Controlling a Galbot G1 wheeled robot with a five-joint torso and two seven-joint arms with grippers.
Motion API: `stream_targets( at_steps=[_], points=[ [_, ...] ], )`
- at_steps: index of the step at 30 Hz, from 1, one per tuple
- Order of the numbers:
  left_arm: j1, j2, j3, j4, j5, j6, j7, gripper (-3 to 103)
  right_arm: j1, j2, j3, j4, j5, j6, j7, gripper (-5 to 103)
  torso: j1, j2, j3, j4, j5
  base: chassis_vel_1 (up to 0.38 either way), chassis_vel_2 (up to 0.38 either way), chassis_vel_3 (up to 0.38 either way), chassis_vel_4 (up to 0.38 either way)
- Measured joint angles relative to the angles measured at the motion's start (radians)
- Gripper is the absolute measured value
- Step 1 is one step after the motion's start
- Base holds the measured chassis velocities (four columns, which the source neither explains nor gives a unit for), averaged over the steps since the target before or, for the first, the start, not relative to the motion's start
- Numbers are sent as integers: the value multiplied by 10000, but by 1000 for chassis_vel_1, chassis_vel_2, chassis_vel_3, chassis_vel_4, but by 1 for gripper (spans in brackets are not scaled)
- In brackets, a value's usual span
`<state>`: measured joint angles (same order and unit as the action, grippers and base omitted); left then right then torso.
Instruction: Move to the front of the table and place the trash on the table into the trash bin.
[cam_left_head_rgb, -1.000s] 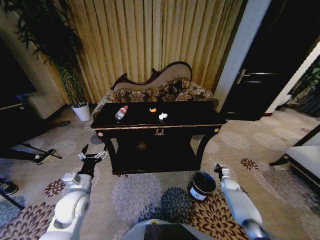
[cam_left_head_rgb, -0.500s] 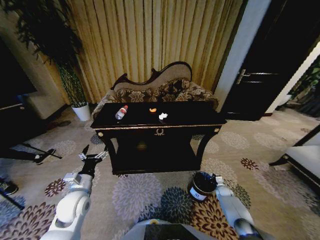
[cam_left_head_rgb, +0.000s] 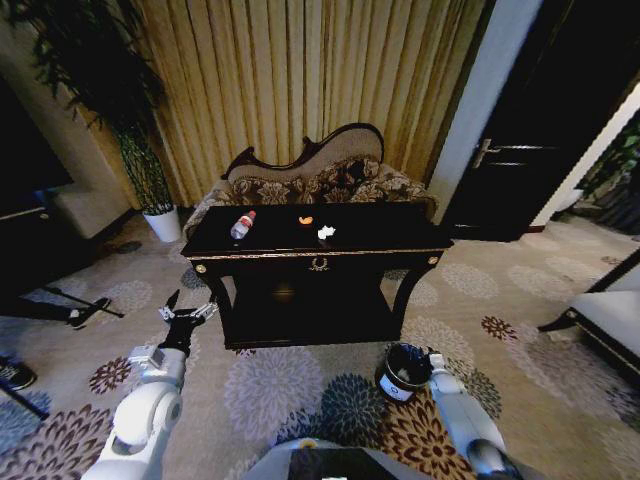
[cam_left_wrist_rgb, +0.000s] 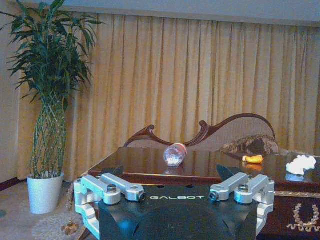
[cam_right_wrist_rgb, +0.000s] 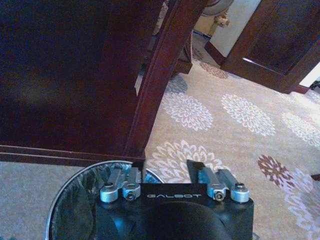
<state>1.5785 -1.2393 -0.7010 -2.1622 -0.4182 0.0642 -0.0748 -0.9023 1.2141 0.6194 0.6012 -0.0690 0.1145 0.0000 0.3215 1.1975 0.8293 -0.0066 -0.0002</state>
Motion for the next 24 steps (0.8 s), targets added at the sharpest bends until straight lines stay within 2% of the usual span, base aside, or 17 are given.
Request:
stream_targets(
  at_steps=[1, 2, 4, 5, 6, 7, 8, 9, 10, 12, 13, 14, 16, 17, 20, 21, 24],
  points=[
    [0, 0, 2, -1, 3, 0, 0, 100, -6, 14, 0, 46, 42, 25, 0, 48, 0, 0, 0, 0, 1, 0, 0, 0, 0],
    [0, 0, 2, -1, 3, 0, 0, 100, -6, 14, 0, 46, 42, 25, 0, 48, 0, 0, 0, 0, 1, 0, 0, 0, 0],
    [-9, -1, 22, -10, 14, 0, 1, 100, -115, 56, 0, 645, 581, 134, 0, 60, 0, 0, 0, -1, 3, 0, 0, 0, 0],
    [-9, -1, 22, -10, 14, 0, 1, 100, -115, 56, 0, 645, 581, 134, 0, 60, 0, 0, 0, -1, 3, 0, 0, 0, 0],
    [-12, 0, 27, -13, 19, 0, 0, 100, -196, 70, 0, 1053, 941, 164, 0, 65, 0, 0, 0, -1, 2, 0, 0, 0, 0],
    [-16, 0, 32, -14, 22, 0, 0, 100, -260, 85, 0, 1396, 1246, 168, 0, 65, 0, -1, 0, 0, 0, 0, 0, 0, 0],
    [-24, 6, 41, -15, 29, 0, -7, 100, -385, 119, 18, 2124, 1786, 168, 0, 76, 0, -1, 0, 1, 1, 0, 0, 0, 0],
    [-29, 18, 48, -23, 33, 0, -7, 100, -528, 136, 31, 2907, 2233, 161, 0, 76, 0, 0, 0, 3, 2, 0, 0, 0, 0],
    [-29, 18, 48, -23, 33, 0, -7, 100, -528, 136, 31, 2907, 2233, 161, 0, 76, 0, 0, 0, 3, 2, 0, 0, 0, 0],
    [-29, 22, 48, -54, 35, 3, -14, 100, -786, 137, 52, 4126, 2737, -26, 2, 86, 0, -1, 0, 4, -3, 0, 0, 0, 0],
    [-26, 18, 39, -82, 36, 7, -18, 100, -1093, 145, 91, 5586, 3029, -378, 2, 91, 0, -1, 0, 1, 0, 0, 0, 0, 0],
    [-26, 18, 39, -82, 36, 7, -18, 100, -1093, 145, 91, 5586, 3029, -378, 2, 91, 0, -1, 0, 1, 0, 0, 0, 0, 0],
    [-18, 6, 25, -100, 38, 10, -28, 100, -1452, 183, 150, 7335, 3079, -732, 2, 99, 0, 0, 0, 0, -3, 0, 0, 0, 0],
    [-17, -1, 20, -124, 39, 12, -35, 100, -1664, 193, 146, 8424, 3190, -1108, 3, 100, 0, 0, 0, 2, 0, 0, 0, 0, 0],
    [-22, -8, 15, -170, 41, 23, -55, 100, -1997, 133, 58, 10127, 3614, -1725, 3, 100, 0, 0, -1, 2, -4, 0, 0, 0, 0],
    [-22, -8, 15, -170, 41, 23, -55, 100, -1997, 133, 58, 10127, 3614, -1725, 3, 100, 0, 0, -1, 2, -4, 0, 0, 0, 0],
    [-32, 5, -35, -292, 54, 50, -157, 100, -2446, -231, -181, 12120, 4819, -2696, 3, 100, 0, 0, -1, 1, 1, 0, 0, 0, 0]
  ],
)
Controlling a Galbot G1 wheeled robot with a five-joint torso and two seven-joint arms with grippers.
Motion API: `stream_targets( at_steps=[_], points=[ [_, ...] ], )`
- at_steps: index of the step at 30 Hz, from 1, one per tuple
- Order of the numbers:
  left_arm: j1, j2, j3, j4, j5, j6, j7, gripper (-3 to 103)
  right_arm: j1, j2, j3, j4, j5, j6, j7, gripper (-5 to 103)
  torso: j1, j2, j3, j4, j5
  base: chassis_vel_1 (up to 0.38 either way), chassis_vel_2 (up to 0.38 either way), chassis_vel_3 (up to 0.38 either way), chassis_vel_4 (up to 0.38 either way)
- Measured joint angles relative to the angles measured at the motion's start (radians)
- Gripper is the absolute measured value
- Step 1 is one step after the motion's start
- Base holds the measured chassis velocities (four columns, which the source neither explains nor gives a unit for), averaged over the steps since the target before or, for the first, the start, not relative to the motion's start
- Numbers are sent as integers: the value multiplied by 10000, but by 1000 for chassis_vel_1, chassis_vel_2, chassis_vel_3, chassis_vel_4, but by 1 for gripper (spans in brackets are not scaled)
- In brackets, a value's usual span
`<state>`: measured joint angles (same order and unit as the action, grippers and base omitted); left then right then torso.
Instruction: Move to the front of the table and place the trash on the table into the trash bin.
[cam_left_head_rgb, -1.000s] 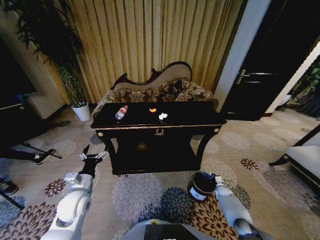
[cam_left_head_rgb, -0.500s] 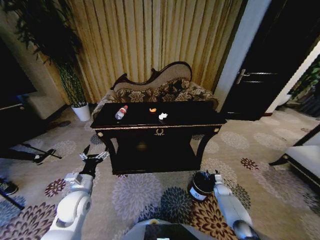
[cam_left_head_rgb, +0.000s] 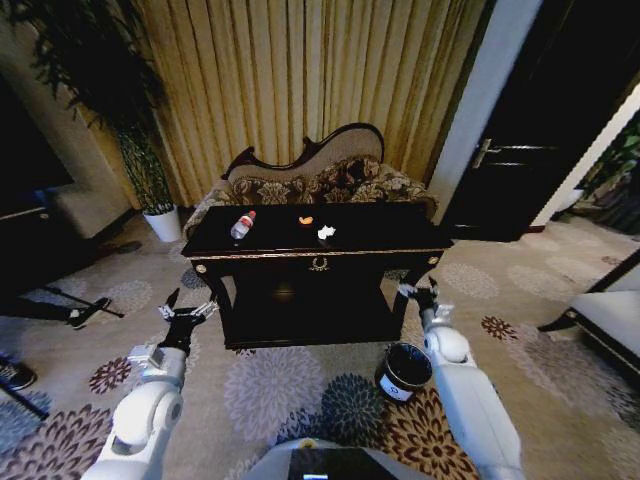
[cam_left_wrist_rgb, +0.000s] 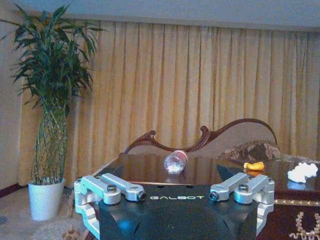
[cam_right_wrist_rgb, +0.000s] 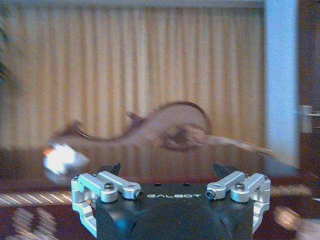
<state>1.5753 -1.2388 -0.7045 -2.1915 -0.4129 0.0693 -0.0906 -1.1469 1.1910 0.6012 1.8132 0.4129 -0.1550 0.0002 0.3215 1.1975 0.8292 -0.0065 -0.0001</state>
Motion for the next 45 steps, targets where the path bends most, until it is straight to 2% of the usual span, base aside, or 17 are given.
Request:
stream_targets(
  at_steps=[5, 9, 17, 26, 32, 45],
  points=[
    [-30, 65, -57, -108, 1, 22, -54, 100, -338, -333, -51, 1472, 838, -646, 1, 100, 0, 0, 0, -1, 0, 0, 0, 0, 0],
    [-51, 66, -41, -108, 2, 29, -61, 100, -489, -401, -67, 1766, 902, -843, 0, 100, -1, 0, 0, -1, 0, 0, 0, 0, 0],
    [-92, 71, -20, -82, -1, 68, -90, 100, -662, -325, -158, 1619, 678, -808, -1, 100, -1, 0, 0, 0, 2, 0, 0, 0, 0],
    [-212, 294, -54, -294, -259, 537, -292, 100, -552, -302, -242, 1502, 581, -742, -2, 100, -3, 1, 0, 0, -1, -81, 77, 78, -66],
    [-228, 347, -93, -427, -325, 735, -350, 100, -530, -333, -227, 1477, 504, -709, -3, 100, -2, 0, 1, 0, 1, -209, 219, 186, -208],
    [-238, 362, -148, -411, -320, 785, -394, 100, -557, -349, -216, 1555, 431, -716, -3, 100, 7, -4, 4, 0, -2, -227, 230, 216, -236]
  ],
)
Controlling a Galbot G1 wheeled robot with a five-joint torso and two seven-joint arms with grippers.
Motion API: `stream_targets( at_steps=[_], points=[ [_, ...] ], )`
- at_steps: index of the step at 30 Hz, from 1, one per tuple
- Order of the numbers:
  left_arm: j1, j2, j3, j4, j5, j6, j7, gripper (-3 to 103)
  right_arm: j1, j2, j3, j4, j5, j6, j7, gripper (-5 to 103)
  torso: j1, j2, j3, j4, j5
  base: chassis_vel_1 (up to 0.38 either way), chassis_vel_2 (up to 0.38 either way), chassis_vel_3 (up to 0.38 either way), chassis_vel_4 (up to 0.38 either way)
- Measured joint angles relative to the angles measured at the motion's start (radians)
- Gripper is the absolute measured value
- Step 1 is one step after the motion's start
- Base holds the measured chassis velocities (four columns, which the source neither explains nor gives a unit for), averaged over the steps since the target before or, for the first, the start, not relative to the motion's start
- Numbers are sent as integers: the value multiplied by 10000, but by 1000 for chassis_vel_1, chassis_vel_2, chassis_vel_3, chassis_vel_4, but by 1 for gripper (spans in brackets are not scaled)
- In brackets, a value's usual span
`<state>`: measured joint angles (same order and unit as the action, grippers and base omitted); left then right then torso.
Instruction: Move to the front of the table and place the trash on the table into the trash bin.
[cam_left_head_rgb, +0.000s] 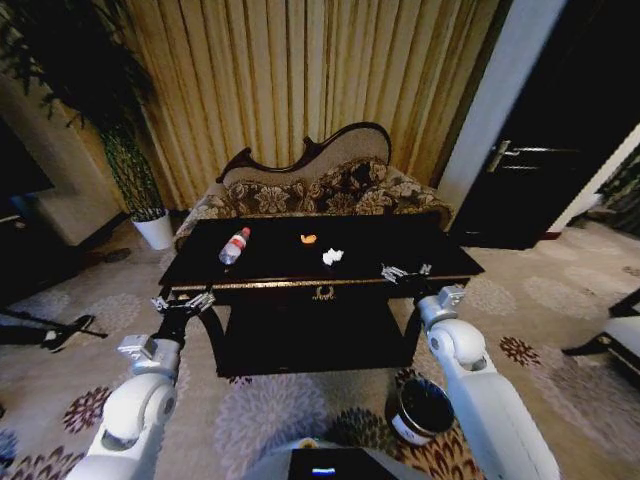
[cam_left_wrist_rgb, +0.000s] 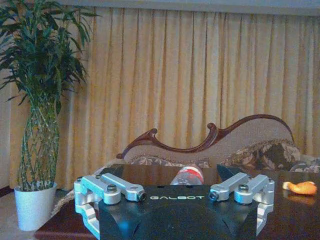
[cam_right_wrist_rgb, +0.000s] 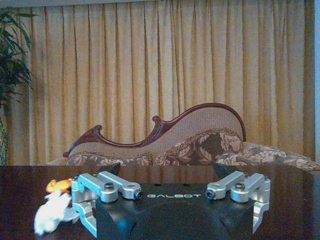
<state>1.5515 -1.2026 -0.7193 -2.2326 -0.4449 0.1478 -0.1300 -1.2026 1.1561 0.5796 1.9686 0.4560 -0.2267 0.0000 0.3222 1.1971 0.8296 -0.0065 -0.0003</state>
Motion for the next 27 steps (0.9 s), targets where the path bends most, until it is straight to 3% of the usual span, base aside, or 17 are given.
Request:
stream_targets(
  at_steps=[15, 27],
  points=[
    [103, -36, -63, -23, 8, -34, 35, 100, -370, -62, -164, 729, -58, -181, 0, 100, -15, 8, -7, -1, 1, -25, 27, 20, -26],
    [133, -92, 12, -5, 88, -45, 41, 100, 321, -120, -1813, 630, -81, -910, -1, 100, -7, 5, -3, 1, 1, 0, 0, 0, 0]
  ],
)
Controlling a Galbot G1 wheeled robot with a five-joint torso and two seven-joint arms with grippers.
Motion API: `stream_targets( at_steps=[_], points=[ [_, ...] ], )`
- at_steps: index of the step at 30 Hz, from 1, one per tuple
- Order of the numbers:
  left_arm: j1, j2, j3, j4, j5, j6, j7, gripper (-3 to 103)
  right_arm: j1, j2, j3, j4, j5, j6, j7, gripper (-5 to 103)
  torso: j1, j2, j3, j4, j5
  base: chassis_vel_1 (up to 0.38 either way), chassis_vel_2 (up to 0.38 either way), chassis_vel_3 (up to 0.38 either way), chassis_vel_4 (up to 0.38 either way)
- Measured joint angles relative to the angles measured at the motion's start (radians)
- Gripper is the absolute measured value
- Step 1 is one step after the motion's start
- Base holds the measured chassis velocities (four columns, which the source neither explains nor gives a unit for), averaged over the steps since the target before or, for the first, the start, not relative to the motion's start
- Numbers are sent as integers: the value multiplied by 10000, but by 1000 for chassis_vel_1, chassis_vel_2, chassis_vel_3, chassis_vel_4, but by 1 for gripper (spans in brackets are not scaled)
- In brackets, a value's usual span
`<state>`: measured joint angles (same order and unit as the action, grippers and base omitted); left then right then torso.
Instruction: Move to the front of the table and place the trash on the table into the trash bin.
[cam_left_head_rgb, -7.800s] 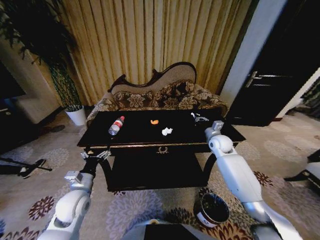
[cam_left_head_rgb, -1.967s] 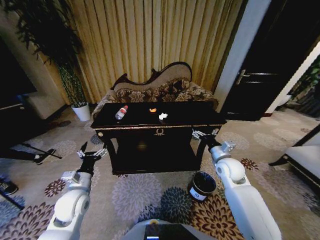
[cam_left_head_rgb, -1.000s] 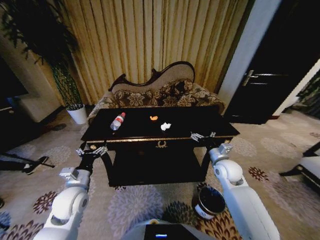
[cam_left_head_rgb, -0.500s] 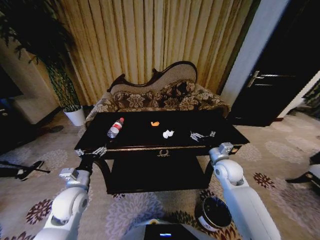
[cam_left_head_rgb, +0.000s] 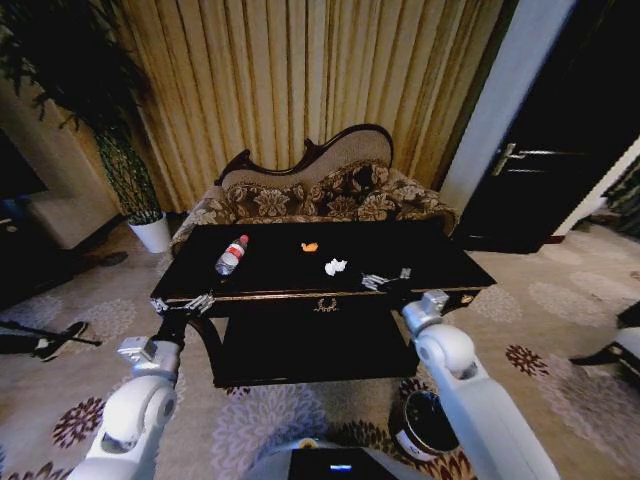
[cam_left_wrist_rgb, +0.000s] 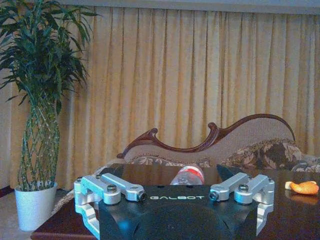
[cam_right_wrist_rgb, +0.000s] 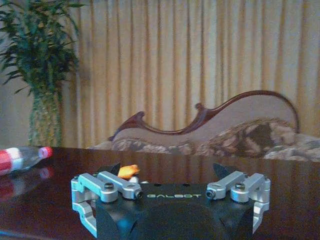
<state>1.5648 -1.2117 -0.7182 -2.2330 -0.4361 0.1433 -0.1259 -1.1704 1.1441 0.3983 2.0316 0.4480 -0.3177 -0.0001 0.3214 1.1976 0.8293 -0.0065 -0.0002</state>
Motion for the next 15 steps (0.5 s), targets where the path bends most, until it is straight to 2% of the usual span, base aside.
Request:
stream_targets(
  at_steps=[6, 15],
  points=[
    [43, -32, -4, 16, 47, -7, 3, 100, 559, 177, -552, -412, 6, -158, 0, 100, 1, -1, 0, 0, -1, 0, 0, 0, 0],
    [77, -40, -23, 17, 92, -26, 12, 100, 1969, 445, -1324, -1920, -45, -177, 0, 100, 1, -1, 1, 0, 1, 0, 0, 0, 0]
  ],
)
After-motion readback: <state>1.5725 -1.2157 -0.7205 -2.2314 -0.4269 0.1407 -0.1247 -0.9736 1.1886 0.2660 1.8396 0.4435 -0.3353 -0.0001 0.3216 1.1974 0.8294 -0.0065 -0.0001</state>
